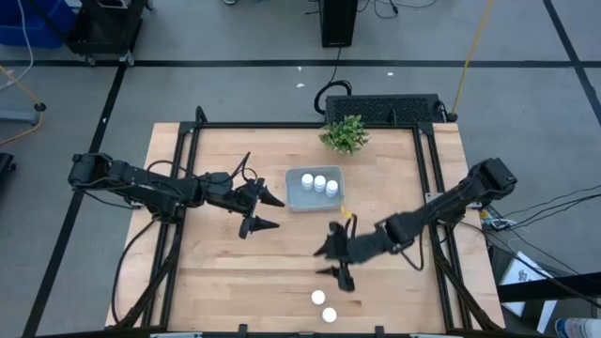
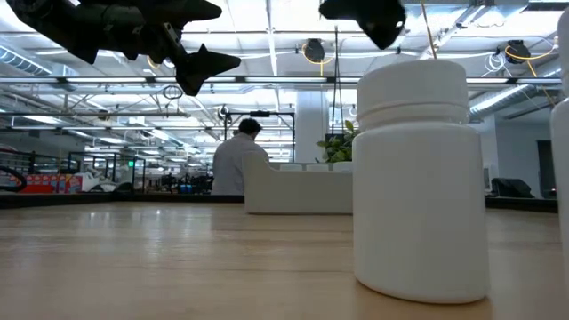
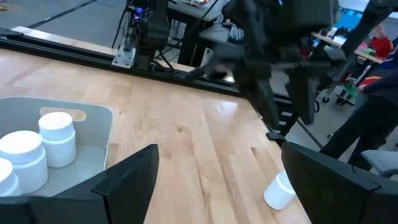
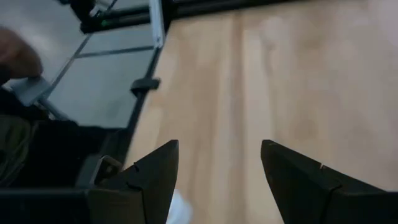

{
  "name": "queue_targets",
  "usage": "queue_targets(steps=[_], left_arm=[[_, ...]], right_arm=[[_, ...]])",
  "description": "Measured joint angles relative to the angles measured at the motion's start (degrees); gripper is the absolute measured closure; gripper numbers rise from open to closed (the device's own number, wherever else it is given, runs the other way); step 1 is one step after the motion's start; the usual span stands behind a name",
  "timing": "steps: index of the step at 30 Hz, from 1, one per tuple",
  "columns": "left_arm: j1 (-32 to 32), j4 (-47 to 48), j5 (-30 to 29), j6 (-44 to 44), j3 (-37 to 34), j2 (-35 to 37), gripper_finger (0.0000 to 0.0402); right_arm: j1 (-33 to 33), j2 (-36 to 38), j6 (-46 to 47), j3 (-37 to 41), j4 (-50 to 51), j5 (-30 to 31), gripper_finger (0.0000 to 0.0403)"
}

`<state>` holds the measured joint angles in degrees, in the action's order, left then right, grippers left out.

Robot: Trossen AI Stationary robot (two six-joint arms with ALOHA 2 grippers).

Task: Pick and place pill bottles into a basket
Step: Put the white pill bottle into the gray bin

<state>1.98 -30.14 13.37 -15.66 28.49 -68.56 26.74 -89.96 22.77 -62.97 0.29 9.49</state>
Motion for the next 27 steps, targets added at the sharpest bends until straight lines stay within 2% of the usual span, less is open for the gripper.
queue_targets(steps=[8, 14, 16, 19, 23, 27], left_arm=[[0.0, -0.5, -0.7, -0.1, 0.0, 0.0, 0.0055], [0.0, -0.5, -0.8, -1.3, 0.0, 0.0, 0.0055], [0.2, -0.6, -0.8, -1.6, 0.0, 0.0, 0.0055], [0.7, -0.6, -0.5, -1.6, 0.0, 0.0, 0.0055], [1.5, -0.6, -0.4, -2.7, 0.0, 0.0, 0.0055], [2.4, -0.9, -0.4, -2.9, 0.0, 0.0, 0.0055]], right_arm=[[4.1, -9.4, 2.5, -7.5, 1.2, 0.3, 0.0179], [6.1, -12.5, -0.3, -8.0, -22.6, -9.2, 0.0179], [6.7, -13.0, -1.0, -7.1, -27.5, -9.3, 0.0179], [7.6, -14.4, -0.7, -5.7, -34.8, -5.7, 0.018], [9.3, -15.0, 2.7, -6.1, -28.0, 4.8, 0.0197], [10.5, -14.2, 10.1, -8.9, -15.8, 8.4, 0.0209]])
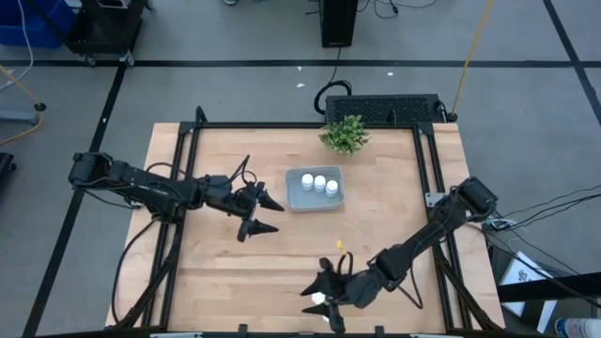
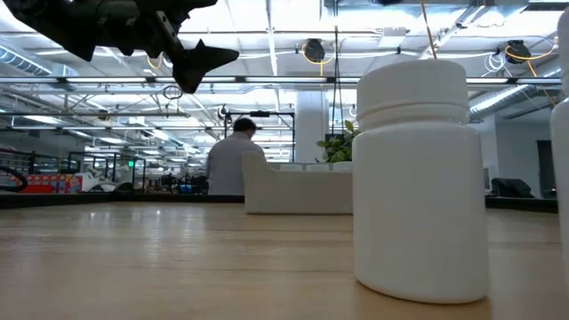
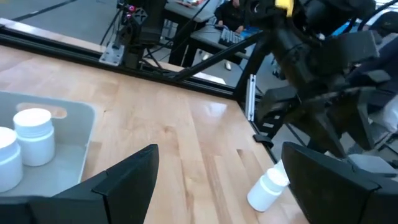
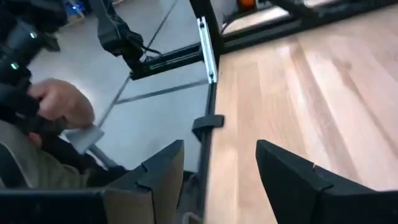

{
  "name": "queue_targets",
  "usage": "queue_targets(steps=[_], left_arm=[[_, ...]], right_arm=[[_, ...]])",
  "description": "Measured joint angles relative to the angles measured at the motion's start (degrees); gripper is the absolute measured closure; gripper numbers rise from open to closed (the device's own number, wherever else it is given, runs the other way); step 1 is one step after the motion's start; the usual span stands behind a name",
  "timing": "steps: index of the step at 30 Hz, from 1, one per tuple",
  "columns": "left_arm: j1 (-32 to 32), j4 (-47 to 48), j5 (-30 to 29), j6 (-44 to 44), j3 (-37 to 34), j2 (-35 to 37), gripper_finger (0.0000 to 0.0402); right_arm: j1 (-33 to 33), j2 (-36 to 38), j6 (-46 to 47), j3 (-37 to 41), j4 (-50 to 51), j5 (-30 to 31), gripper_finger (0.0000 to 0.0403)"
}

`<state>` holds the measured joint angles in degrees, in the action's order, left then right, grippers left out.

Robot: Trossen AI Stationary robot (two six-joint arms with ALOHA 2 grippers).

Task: Pick and place pill bottles into a basket
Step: Put the white pill bottle into the gray bin

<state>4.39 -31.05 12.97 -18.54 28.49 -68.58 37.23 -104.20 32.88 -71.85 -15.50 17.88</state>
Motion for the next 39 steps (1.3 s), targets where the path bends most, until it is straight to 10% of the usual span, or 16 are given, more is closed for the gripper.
queue_targets(steps=[11, 21, 39], left_arm=[[0.2, -3.3, 0.0, 0.8, 0.0, 0.0, 0.0055], [0.1, -3.1, 0.0, 1.9, 0.0, 0.0, 0.0055], [0.1, -3.0, -0.6, 0.8, 0.0, 0.0, 0.0055]], right_arm=[[-0.8, -0.6, 13.9, -14.1, 42.1, -0.1, 0.0173], [-0.6, -1.2, 19.8, -14.1, 47.8, -4.3, 0.011], [6.4, -4.7, 25.6, -14.1, 44.5, -1.5, 0.0112]])
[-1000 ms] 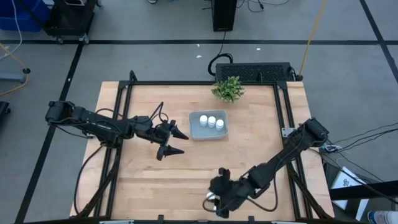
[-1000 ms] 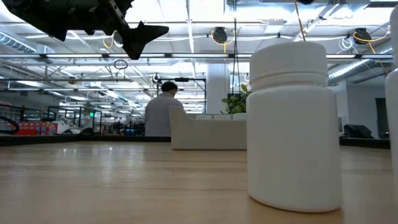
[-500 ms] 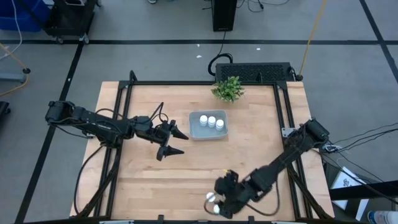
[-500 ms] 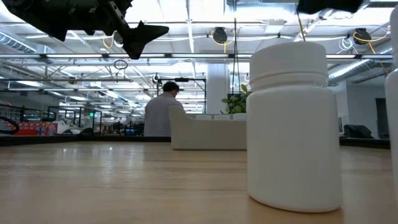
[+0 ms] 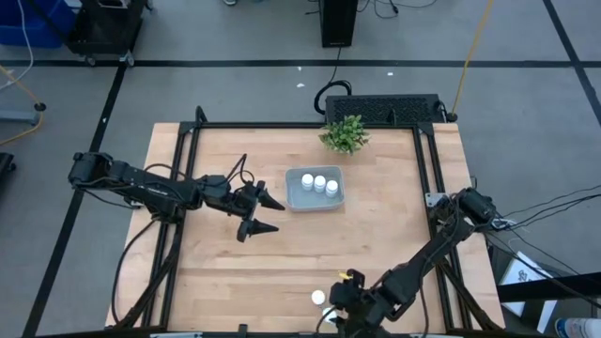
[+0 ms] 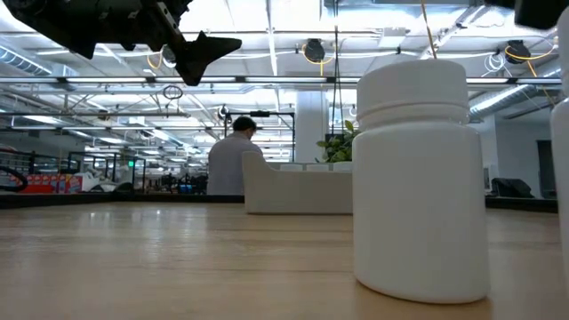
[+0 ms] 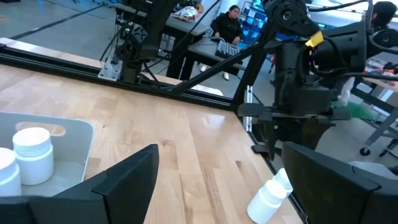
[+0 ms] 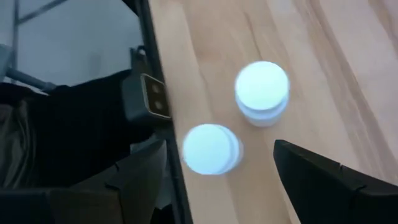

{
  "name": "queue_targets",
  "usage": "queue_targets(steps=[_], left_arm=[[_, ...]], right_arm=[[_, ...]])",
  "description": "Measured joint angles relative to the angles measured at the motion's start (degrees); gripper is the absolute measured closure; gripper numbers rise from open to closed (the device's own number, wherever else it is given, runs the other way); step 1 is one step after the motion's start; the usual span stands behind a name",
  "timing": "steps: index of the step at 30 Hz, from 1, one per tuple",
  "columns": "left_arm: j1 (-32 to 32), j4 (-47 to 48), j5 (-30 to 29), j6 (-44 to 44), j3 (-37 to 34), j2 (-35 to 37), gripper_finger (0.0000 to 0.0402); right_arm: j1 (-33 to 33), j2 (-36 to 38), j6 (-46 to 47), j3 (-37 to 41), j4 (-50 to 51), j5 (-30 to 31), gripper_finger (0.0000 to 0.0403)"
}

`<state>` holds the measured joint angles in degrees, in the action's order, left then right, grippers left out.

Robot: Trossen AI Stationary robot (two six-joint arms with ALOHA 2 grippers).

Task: Pick and place pill bottles into a basket
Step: Put the white pill bottle into the gray bin

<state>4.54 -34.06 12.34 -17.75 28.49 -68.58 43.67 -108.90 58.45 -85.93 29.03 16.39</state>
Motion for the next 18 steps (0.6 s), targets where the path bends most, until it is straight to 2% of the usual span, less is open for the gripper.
queue_targets(steps=[7, 11, 14, 18], left_arm=[[0.0, 0.0, 0.0, -0.4, 0.0, 0.0, 0.0055], [0.0, 0.1, 0.0, -0.4, 0.0, 0.0, 0.0055], [0.0, 0.4, 0.0, -0.4, 0.0, 0.0, 0.0055], [0.0, 0.5, 0.0, -0.5, 0.0, 0.0, 0.0055]], right_arm=[[0.2, -0.6, -1.3, 0.0, -2.1, 0.4, 0.0112], [0.8, -0.5, -3.5, -1.2, -3.8, 2.9, 0.0112], [1.1, -2.1, -5.8, -4.5, -2.7, 4.7, 0.0112], [1.1, -8.0, -6.7, -13.3, 6.2, 3.0, 0.0112]])
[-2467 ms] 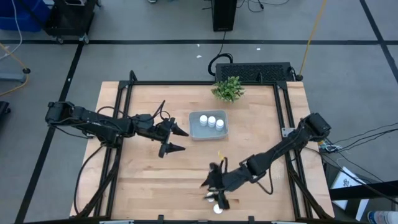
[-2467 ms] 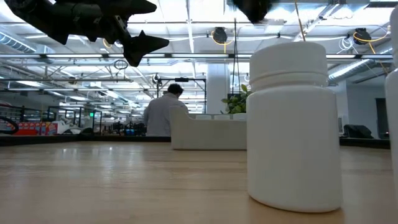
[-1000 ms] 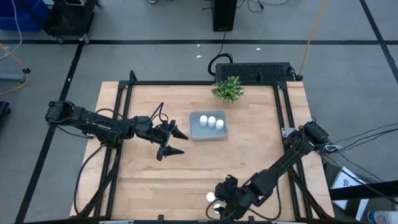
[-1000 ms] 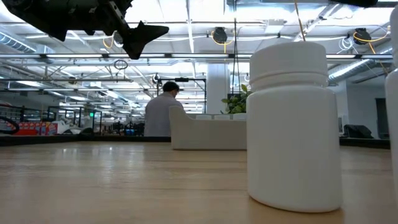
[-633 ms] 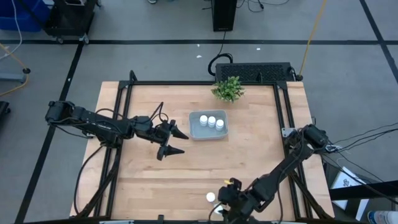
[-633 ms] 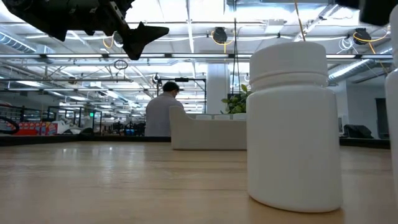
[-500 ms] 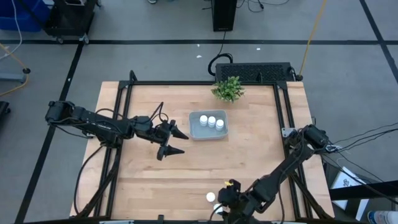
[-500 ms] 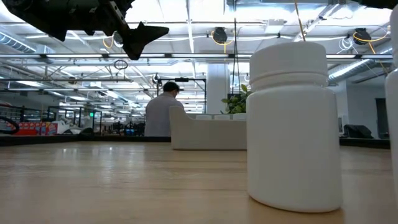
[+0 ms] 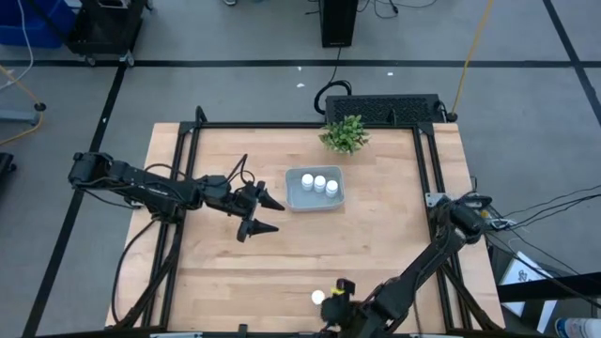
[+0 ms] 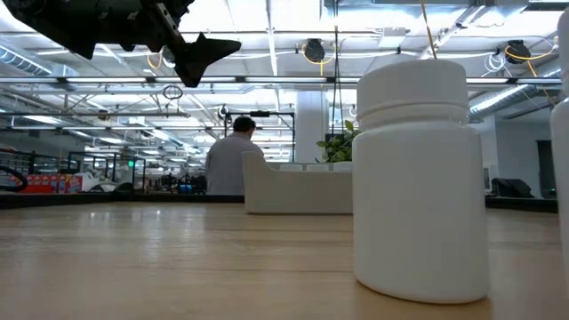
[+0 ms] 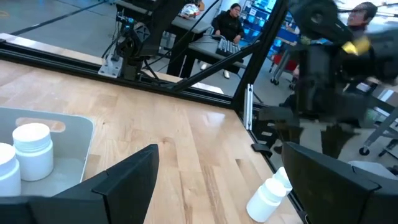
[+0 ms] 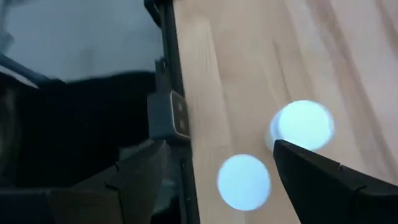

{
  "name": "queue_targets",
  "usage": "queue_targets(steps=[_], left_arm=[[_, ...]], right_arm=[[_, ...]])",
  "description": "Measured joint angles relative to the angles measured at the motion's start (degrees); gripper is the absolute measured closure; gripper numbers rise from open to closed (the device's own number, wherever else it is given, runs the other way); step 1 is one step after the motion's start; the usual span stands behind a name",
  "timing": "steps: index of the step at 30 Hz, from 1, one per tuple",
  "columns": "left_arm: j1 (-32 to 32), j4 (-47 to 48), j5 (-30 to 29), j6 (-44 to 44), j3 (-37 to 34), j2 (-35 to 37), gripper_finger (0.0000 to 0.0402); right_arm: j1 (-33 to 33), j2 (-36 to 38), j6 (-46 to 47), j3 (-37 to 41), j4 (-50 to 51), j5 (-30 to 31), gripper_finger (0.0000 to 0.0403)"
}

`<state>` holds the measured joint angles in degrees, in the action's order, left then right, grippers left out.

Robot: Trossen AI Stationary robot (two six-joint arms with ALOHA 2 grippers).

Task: Pick and place pill bottles into a basket
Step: Put the white pill bottle into the gray bin

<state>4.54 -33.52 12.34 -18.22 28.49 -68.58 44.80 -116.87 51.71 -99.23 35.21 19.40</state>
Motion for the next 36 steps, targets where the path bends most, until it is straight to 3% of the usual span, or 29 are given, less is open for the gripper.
queue_targets(steps=[5, 9, 18, 28, 36], left_arm=[[0.1, 0.0, 0.0, -0.1, 0.0, 0.0, 0.0055], [0.3, 0.7, 0.0, -0.3, 0.0, 0.0, 0.0055], [1.6, 0.5, 0.1, -0.1, 0.0, 0.0, 0.0055], [1.6, 0.4, -0.2, 0.5, 0.0, 0.0, 0.0055], [1.6, 0.3, -0.4, 0.5, 0.0, 0.0, 0.0055]], right_arm=[[0.1, -7.5, 1.5, -13.4, 16.0, -1.2, 0.0112], [0.6, -11.1, 1.7, -19.2, 21.5, 0.5, 0.0112], [0.7, -11.5, 3.9, -19.0, 27.5, 1.4, 0.0112], [-0.2, -11.5, 2.9, -15.5, 23.5, -3.1, 0.0112], [-0.5, -11.4, 1.6, -15.1, 22.0, -3.2, 0.0112]])
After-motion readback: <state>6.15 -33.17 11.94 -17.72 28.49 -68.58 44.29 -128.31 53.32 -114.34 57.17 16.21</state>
